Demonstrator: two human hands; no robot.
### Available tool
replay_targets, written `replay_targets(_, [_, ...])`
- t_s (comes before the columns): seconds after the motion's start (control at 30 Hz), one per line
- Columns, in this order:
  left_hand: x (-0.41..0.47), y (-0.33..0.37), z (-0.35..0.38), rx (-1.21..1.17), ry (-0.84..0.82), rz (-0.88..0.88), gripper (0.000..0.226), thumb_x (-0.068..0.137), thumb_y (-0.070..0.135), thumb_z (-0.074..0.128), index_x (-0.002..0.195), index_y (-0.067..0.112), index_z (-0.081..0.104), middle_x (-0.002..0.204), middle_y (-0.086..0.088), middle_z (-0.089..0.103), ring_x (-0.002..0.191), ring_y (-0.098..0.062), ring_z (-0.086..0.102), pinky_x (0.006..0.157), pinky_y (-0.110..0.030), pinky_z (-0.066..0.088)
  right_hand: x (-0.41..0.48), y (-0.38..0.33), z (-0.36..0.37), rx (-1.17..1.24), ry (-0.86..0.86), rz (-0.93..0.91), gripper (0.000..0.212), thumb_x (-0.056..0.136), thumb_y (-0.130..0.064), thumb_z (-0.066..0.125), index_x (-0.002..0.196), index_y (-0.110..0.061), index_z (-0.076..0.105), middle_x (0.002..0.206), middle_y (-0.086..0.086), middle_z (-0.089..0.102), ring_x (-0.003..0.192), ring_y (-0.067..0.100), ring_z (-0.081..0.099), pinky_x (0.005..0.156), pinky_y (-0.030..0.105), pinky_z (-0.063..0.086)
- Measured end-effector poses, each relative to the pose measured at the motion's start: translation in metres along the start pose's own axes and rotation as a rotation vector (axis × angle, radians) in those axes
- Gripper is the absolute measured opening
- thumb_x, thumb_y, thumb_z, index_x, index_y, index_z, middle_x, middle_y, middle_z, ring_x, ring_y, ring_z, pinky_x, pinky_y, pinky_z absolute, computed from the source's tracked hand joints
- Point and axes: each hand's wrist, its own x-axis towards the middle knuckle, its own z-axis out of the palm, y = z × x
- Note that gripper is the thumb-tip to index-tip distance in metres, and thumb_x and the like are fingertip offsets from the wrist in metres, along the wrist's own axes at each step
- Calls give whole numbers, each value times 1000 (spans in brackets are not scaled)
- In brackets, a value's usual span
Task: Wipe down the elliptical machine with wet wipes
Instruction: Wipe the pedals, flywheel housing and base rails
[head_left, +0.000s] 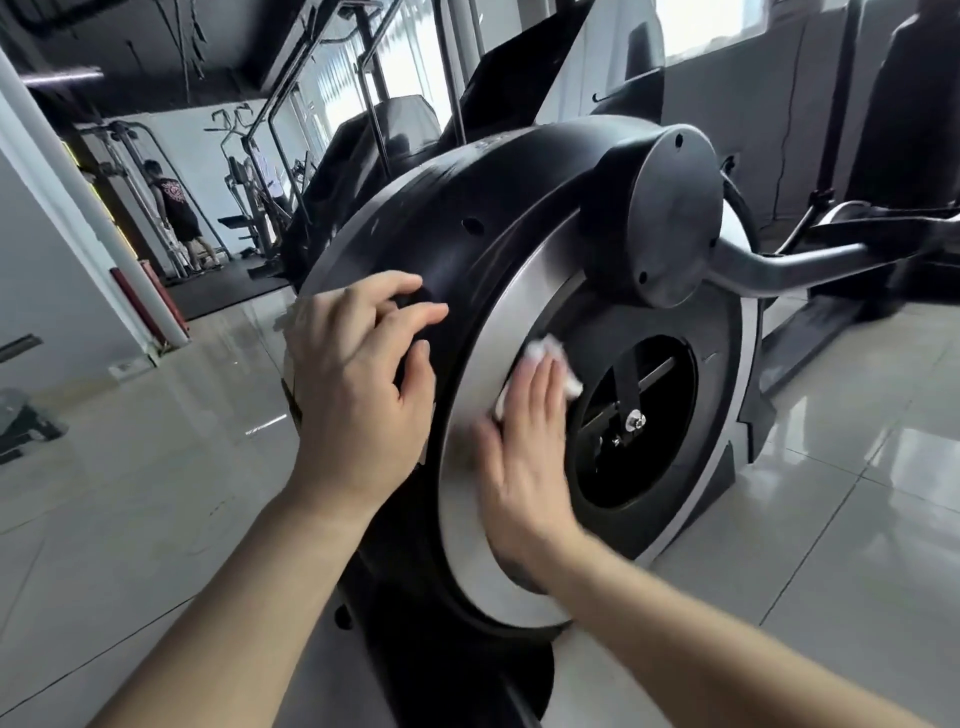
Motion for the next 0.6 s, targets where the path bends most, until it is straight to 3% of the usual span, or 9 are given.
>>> replay_targets(0.13, [-8, 17, 2, -14, -53, 108, 31, 87, -1, 67, 112, 16, 76, 128, 2, 65, 113, -21, 53, 102, -32, 32, 48, 23, -15, -91, 25, 185, 73, 103, -50, 15, 159, -11, -11, 170, 10, -16, 156, 21, -21, 127, 49, -4])
replay_targets(0.27, [-17, 27, 12, -130, -169, 183, 31, 94, -2, 55, 116, 9, 74, 129, -4, 65, 115, -24, 57, 98, -40, 45, -15, 24, -1, -72, 3, 76, 74, 108, -41, 27, 159, 5, 1, 169, 19, -10, 157, 34, -12, 127, 57, 5])
replay_targets(0.4, [-22, 31, 21, -183, -276, 144, 37, 99, 1, 42, 119, 5, 72, 131, -7, 63, 120, -25, 55, 100, -37, 50, -86, 30, 4, -90, -138, 39, 78, 107, -42, 32, 159, 7, 0, 169, 19, -14, 157, 38, -9, 124, 62, 14])
replay_targets(0.5, [-20, 32, 22, -196, -284, 110, 40, 100, 6, 37, 120, 5, 72, 132, -7, 62, 119, -23, 54, 103, -32, 48, -47, 40, -4, -144, -113, 16, 80, 107, -48, 28, 158, 8, 3, 169, 22, -8, 157, 37, -7, 125, 60, 12])
replay_targets(0.6, [-19, 33, 21, -191, -290, 101, 41, 100, 7, 37, 121, 5, 72, 131, -7, 62, 118, -24, 54, 105, -30, 46, 16, 45, -20, -118, -32, 130, 80, 107, -54, 19, 160, 2, -2, 170, 18, -9, 157, 31, -15, 127, 54, 4])
